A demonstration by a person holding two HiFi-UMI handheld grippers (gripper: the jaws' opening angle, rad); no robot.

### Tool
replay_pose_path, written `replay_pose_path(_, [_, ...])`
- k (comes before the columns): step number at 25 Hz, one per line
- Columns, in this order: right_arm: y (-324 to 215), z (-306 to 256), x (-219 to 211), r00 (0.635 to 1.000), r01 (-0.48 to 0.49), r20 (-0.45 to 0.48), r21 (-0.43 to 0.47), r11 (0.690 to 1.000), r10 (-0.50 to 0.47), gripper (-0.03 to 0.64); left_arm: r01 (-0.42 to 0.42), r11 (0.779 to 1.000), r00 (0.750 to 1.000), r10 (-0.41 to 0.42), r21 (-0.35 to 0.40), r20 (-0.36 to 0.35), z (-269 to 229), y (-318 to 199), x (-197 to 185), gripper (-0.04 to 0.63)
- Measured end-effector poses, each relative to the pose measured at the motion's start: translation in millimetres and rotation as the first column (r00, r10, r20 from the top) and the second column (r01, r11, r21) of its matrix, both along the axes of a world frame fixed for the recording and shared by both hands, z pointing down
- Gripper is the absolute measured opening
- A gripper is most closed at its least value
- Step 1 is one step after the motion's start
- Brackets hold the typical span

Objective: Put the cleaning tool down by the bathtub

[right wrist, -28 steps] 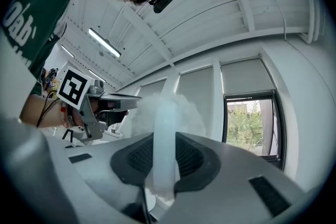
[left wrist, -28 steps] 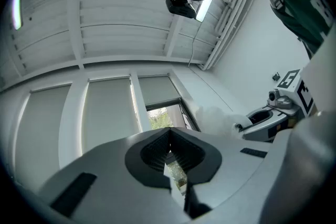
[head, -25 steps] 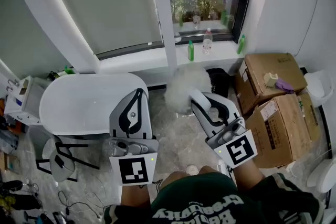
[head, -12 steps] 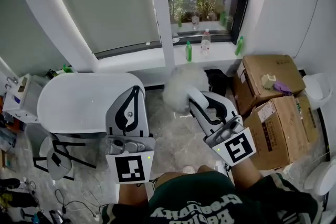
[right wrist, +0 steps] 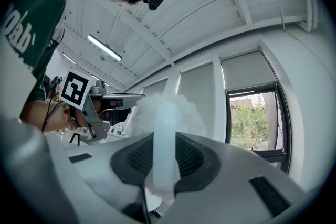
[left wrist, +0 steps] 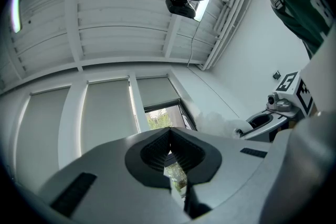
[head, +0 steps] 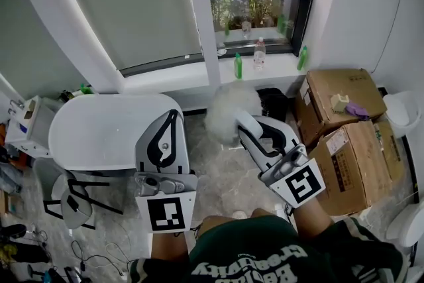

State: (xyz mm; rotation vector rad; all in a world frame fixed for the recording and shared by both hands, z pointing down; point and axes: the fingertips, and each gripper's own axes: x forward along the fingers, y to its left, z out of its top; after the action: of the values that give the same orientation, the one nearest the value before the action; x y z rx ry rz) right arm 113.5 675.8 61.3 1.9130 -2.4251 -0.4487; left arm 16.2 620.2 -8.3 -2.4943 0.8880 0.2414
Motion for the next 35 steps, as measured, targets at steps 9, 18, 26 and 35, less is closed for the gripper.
replay_pose_path(9, [-4, 2, 7, 0.999, 0.032, 0.004, 0.013, 0.999, -0.032, 0.094, 0.028, 1.000, 0.999, -0.028, 0.000, 0.019, 4, -3, 2, 0.008])
replay_pose_path(18, [-29, 14, 23, 1.000, 0.004, 0.031, 0.011, 1.000, -0.004, 0.094, 0.036, 0.999, 0.999, -0.036, -0.006, 0.023, 14, -35, 13, 0.008])
replay_pose_path(26, [-77, 27, 37, 1.000, -0.015, 0.017, 0.015, 1.000, 0.014, 0.094, 0.014, 1.000, 1.000, -0.014, 0.002, 0.017, 29, -89, 32, 0.008])
replay_pose_path(35, [-214, 45, 54, 1.000, -0.007, -0.011, 0.011, 1.000, 0.007, 0.094, -0.028, 0.999, 1.000, 0.028, 0.032, 0.004, 40, -219, 68, 0.008])
